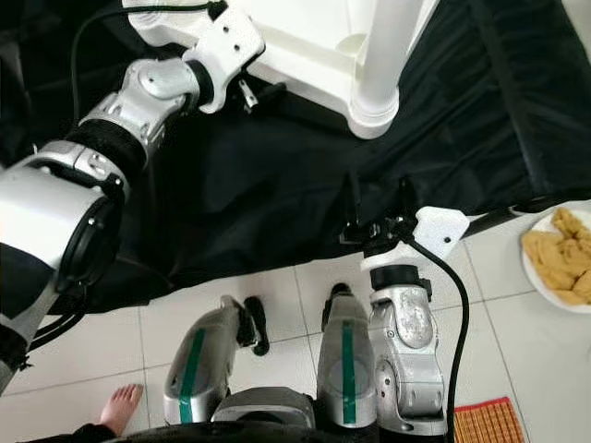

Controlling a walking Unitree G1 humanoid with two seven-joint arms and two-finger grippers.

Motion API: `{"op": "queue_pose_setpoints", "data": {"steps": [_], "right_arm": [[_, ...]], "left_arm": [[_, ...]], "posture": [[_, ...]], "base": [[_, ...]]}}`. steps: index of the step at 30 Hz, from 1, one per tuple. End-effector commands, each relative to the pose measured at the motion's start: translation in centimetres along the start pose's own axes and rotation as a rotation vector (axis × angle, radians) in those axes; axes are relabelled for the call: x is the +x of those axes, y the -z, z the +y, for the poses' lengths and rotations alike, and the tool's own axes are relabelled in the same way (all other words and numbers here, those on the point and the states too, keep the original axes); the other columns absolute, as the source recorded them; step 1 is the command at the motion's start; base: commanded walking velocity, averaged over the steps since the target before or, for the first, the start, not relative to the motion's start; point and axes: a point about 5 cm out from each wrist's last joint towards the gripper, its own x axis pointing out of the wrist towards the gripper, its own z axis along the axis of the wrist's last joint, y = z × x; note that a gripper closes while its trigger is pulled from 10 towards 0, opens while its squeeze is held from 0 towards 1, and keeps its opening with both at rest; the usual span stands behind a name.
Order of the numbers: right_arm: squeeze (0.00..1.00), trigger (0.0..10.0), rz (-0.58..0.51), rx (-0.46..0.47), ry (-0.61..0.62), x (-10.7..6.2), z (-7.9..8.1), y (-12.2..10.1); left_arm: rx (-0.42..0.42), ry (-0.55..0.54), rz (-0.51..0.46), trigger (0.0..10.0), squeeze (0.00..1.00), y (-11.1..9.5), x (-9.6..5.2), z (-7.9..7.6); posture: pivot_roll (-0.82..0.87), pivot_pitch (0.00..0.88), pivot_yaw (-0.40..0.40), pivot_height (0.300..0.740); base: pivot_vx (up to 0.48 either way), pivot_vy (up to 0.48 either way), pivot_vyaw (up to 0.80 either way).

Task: Building children table

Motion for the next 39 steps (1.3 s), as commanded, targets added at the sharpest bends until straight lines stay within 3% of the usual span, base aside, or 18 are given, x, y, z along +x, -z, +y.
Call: {"op": "queue_pose_setpoints", "data": {"steps": [1,5,6,8,9,24,25,26,27,39], "right_arm": [[0.0,10.0,0.021,0.011,0.011,-0.4,0.0,0.1],[0.0,10.0,0.028,0.018,0.008,-0.5,0.2,0.0],[0.0,10.0,0.034,0.022,0.004,-0.5,0.3,0.1],[0.0,10.0,0.038,0.025,0.002,-0.5,0.4,0.2],[0.0,10.0,0.043,0.027,-0.002,-0.6,0.5,0.2],[0.0,10.0,0.062,0.008,-0.029,-0.2,0.2,0.1],[0.0,10.0,0.063,0.009,-0.033,-0.1,0.3,0.2],[0.0,10.0,0.063,0.008,-0.038,-0.1,0.3,0.2],[0.0,10.0,0.064,0.008,-0.041,0.0,0.4,0.3],[0.0,10.0,0.059,-0.005,-0.063,0.5,0.3,0.2]], "left_arm": [[-0.096,-0.12,0.155,10.0,0.0,3.7,-1.0,0.4],[-0.076,-0.082,0.207,10.0,0.0,4.6,-1.2,0.1],[-0.072,-0.052,0.228,4.8,0.0,5.1,-1.3,-0.2],[-0.071,-0.032,0.241,4.8,0.0,5.4,-1.4,-0.4],[-0.062,-0.001,0.25,0.0,0.0,5.6,-1.4,-0.7],[0.011,0.355,0.264,0.0,0.0,6.8,-2.2,-2.8],[0.021,0.393,0.267,1.8,0.0,6.9,-2.4,-3.0],[0.036,0.425,0.269,2.9,0.0,7.0,-2.5,-3.2],[0.054,0.457,0.273,10.0,0.0,7.2,-2.6,-3.5],[0.07,0.679,0.273,10.0,0.0,8.2,-3.5,-5.2]], "posture": [[-0.2,0.285,0.179,0.74],[-0.19,0.291,0.179,0.74],[-0.17,0.302,0.172,0.74],[-0.17,0.302,0.172,0.74],[-0.17,0.303,0.17,0.74],[-0.15,0.308,0.162,0.74],[-0.15,0.301,0.165,0.74],[-0.15,0.302,0.165,0.74],[-0.15,0.295,0.165,0.74],[-0.16,0.273,0.158,0.74]], "base": [[0.0,0.0,0.0],[0.0,0.0,0.0],[0.0,0.0,0.0],[0.0,0.0,0.0],[0.0,0.0,0.0],[0.0,0.0,0.0],[0.0,0.0,0.0],[0.0,0.0,0.0],[0.0,0.0,0.0],[0.0,0.0,0.0]]}}
